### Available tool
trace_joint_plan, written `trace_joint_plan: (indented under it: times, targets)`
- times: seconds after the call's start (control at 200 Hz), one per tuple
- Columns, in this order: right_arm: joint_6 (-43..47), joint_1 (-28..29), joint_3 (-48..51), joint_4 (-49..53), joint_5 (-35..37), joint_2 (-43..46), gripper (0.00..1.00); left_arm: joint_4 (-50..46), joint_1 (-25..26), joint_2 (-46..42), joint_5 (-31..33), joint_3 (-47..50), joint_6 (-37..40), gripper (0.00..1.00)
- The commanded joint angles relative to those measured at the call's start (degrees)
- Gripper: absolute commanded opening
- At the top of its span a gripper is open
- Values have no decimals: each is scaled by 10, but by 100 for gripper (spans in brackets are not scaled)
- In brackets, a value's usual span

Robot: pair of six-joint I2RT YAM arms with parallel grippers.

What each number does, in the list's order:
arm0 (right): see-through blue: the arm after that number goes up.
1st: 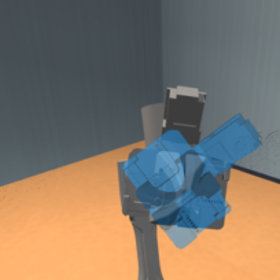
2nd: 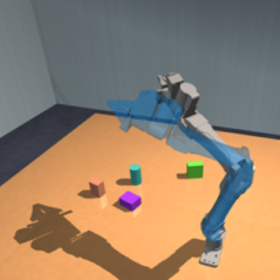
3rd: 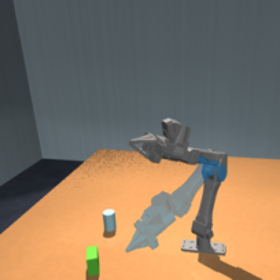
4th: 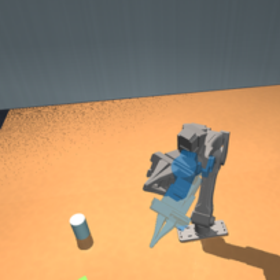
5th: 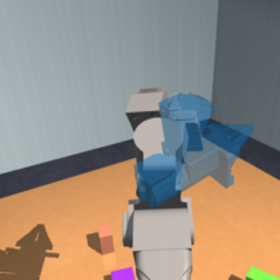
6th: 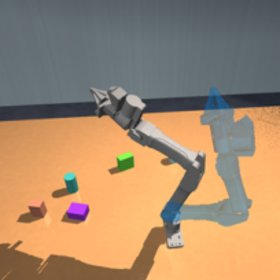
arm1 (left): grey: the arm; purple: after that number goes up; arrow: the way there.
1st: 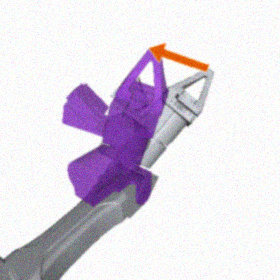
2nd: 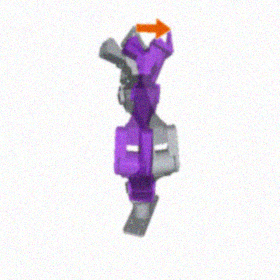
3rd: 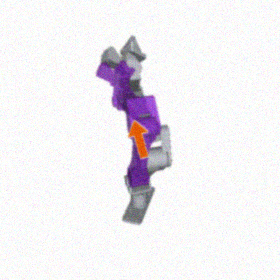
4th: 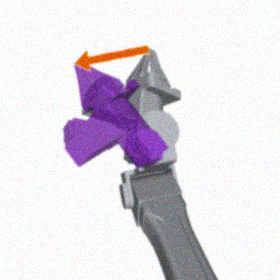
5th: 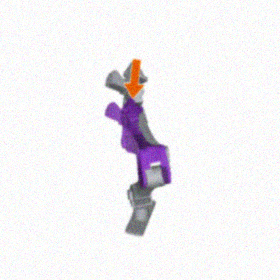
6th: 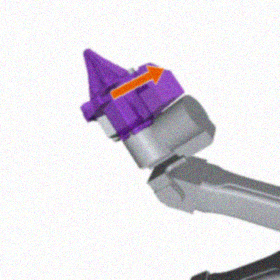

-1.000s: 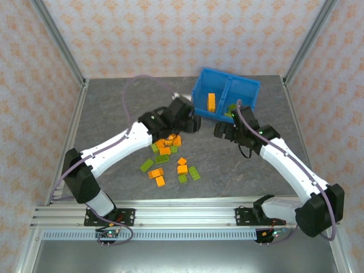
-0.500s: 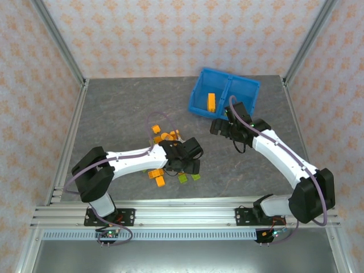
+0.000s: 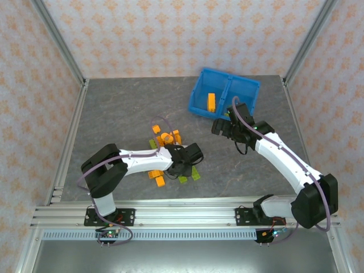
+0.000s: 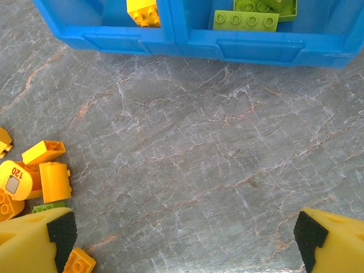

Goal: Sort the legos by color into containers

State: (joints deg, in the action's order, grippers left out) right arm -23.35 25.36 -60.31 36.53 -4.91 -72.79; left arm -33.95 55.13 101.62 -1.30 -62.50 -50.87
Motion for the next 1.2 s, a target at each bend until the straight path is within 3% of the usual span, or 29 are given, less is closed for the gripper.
trace_joint_plan:
  times: [0.0,0.31,0.561,0.921,1.196]
  targets:
    - [-6,1,7,-1,12,8,99,14,-1,4,24,16,-8,35]
    - [-12,0,6,-1,15,21,100,-31,-7,-90,103,-49,62,34]
    - [-16,1,5,-10,10,47,99,31,-82,-59,110,-153,185,32]
    - [-37,1,17,-21,11,107,99,100,-162,202,132,-496,295,31]
    - [-32,1,16,-11,9,121,99,43,-190,407,88,-750,280,34]
